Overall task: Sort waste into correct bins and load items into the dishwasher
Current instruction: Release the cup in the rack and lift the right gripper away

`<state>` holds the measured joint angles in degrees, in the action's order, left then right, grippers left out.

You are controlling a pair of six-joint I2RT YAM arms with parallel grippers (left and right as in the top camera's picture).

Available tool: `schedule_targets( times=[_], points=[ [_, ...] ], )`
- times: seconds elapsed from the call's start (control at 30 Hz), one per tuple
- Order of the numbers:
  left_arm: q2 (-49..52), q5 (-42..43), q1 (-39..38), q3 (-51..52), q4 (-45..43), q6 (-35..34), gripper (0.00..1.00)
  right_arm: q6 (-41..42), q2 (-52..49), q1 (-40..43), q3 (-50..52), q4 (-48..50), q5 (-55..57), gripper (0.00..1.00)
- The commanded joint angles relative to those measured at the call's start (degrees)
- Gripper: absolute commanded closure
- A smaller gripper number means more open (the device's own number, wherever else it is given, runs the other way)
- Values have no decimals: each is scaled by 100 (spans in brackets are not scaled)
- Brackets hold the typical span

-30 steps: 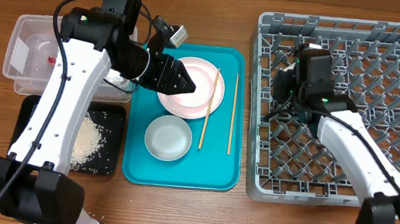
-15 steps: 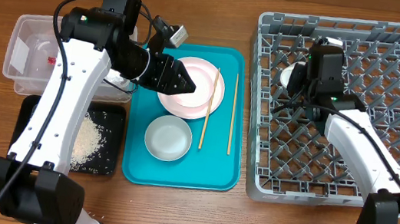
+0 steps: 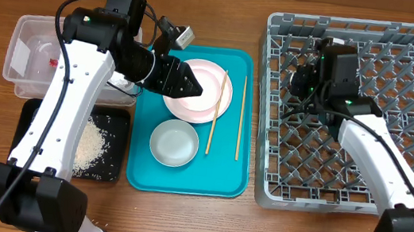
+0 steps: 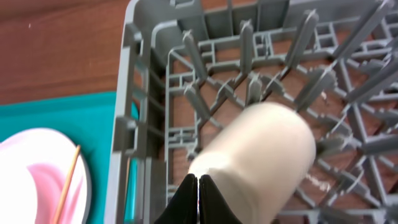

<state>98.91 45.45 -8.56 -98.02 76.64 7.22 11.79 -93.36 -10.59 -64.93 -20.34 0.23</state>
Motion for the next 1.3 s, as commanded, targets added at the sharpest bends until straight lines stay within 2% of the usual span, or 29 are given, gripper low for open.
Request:
schedule_targets(
  times=[0.0, 0.53, 0.87, 1.03, 1.13, 1.27],
  points=[
    [37, -2, -13, -39, -20, -63, 51, -7, 94, -4, -146, -140, -162, 95],
    [37, -66, -13, -39, -17, -63, 51, -7, -520, -4, -70, -127, 417, 95],
    [37, -92, -13, -39, -11, -63, 51, -11, -516, 13, -120, 444, 1567, 95],
    [37, -90, -13, -39, -13, -66, 52, -31, -511, 13, -120, 431, 1781, 92],
    [37, -90, -13, -39, -13, -79, 52, -37, -511, 13, -122, 555, 1987, 86],
    [37, -90, -13, -39, -11, -105, 52, -131, -511, 13, -120, 573, 2076, 83]
  ],
)
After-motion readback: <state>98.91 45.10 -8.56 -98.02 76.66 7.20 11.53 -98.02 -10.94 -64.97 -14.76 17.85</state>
